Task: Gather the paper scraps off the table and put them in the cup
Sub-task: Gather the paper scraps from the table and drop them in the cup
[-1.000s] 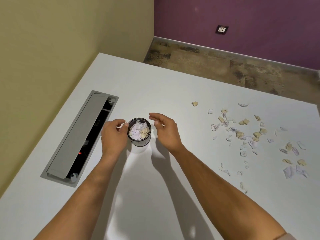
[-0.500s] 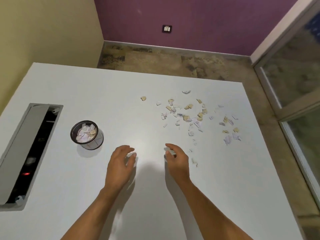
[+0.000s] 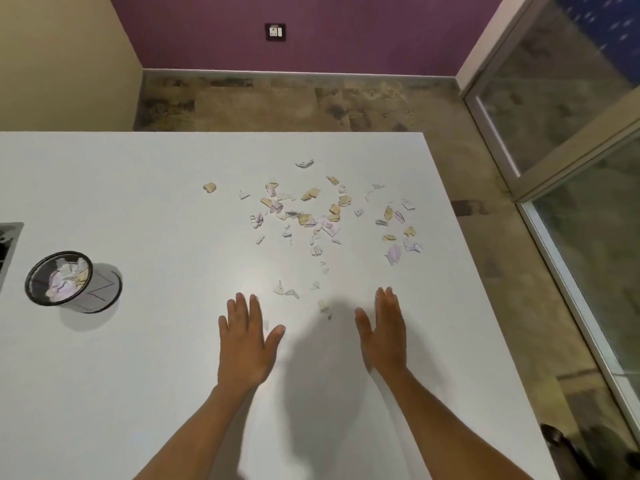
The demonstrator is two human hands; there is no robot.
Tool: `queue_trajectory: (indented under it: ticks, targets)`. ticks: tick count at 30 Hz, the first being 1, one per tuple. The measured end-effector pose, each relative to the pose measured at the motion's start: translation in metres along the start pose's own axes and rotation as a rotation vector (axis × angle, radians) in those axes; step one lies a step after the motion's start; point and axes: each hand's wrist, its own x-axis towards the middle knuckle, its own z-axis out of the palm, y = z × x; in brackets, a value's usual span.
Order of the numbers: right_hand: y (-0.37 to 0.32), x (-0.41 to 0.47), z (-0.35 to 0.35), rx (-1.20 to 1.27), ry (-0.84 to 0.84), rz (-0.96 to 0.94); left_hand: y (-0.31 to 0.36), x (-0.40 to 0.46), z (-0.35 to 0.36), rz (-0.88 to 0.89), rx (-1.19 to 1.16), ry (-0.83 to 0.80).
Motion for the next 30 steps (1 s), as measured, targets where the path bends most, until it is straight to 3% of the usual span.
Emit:
queue_trajectory:
  ticks: [4,8,14,18,20,25,30]
  targets:
    - [0.018,-0.003,0.015,-0.323,-0.14,-0.086,0.032,-0.006,0.027,-0.104,0.103,0.058]
    - [0.005,0.008,0.037,-0.394,-0.096,-0.049,0.056,0.011,0.042,-0.172,0.135,0.096]
    - [-0.022,0.044,0.048,-0.418,-0.103,-0.155,0.075,0.054,0.045,-0.07,0.213,0.097]
    - [-0.015,0.066,0.032,-0.307,-0.037,-0.243,0.077,0.084,0.033,0.104,0.125,0.097]
    - [0.0,0.082,0.016,-0.208,0.062,-0.207,0.071,0.1,0.018,0.139,0.03,0.199]
    - [0.043,0.123,-0.019,-0.117,0.201,0.013,0.052,0.142,-0.021,-0.031,-0.099,0.39]
    - [0.051,0.152,-0.021,-0.167,0.11,0.06,0.048,0.176,-0.028,-0.108,-0.046,0.304]
